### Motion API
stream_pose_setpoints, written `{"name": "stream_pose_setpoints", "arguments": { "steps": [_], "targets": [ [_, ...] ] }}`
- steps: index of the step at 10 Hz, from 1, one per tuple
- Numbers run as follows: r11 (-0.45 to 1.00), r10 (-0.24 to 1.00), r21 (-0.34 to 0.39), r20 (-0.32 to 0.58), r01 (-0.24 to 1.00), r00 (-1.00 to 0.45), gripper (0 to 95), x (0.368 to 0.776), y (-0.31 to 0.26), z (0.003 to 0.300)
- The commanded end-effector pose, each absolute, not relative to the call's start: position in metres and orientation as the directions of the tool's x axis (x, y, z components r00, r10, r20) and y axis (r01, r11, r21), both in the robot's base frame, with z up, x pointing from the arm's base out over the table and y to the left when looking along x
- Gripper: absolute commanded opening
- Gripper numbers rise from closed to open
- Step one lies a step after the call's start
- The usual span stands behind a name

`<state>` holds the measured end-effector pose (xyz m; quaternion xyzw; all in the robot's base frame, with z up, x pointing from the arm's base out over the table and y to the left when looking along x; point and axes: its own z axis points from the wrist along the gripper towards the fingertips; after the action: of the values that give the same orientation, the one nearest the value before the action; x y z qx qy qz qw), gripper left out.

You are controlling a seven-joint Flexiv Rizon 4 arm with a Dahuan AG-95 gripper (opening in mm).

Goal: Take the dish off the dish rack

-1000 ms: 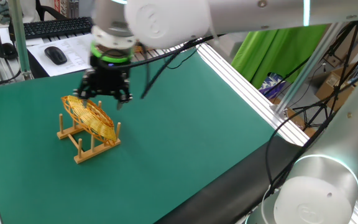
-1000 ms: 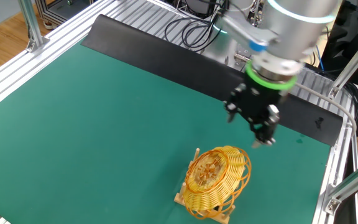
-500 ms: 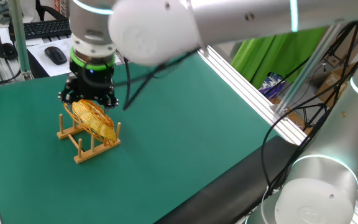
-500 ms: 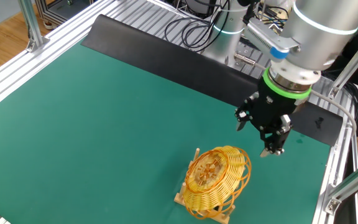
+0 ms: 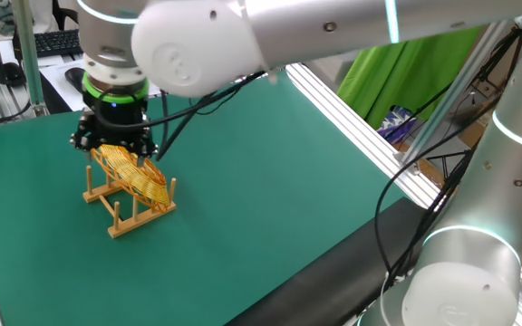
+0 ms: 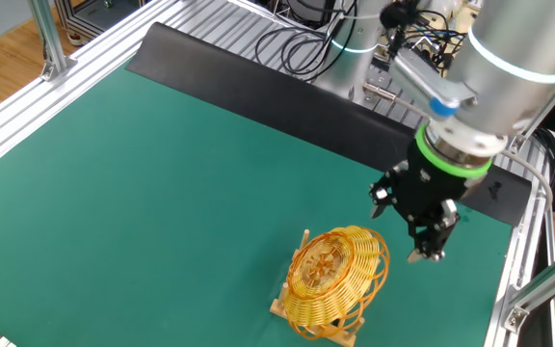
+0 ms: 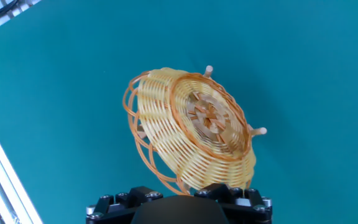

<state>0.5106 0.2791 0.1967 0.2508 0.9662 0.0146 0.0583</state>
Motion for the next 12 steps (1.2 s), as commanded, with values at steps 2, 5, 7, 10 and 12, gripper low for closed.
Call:
{"name": "stream_pose_setpoints", "arguments": {
  "steps": [2, 5, 7, 10, 12],
  "targets": [
    [0.88, 0.474, 0.056, -0.125, 0.471, -0.871, 76.0, 0.514, 0.279, 0.188],
    [0.877, 0.48, 0.059, -0.144, 0.477, -0.865, 76.0, 0.515, 0.282, 0.178],
    [0.876, 0.482, 0.066, -0.133, 0.477, -0.866, 76.0, 0.516, 0.284, 0.172],
    [0.885, 0.465, 0.053, -0.13, 0.462, -0.876, 76.0, 0.516, 0.286, 0.168],
    [0.891, 0.455, 0.043, -0.112, 0.453, -0.884, 76.0, 0.516, 0.286, 0.168]
  ]
}}
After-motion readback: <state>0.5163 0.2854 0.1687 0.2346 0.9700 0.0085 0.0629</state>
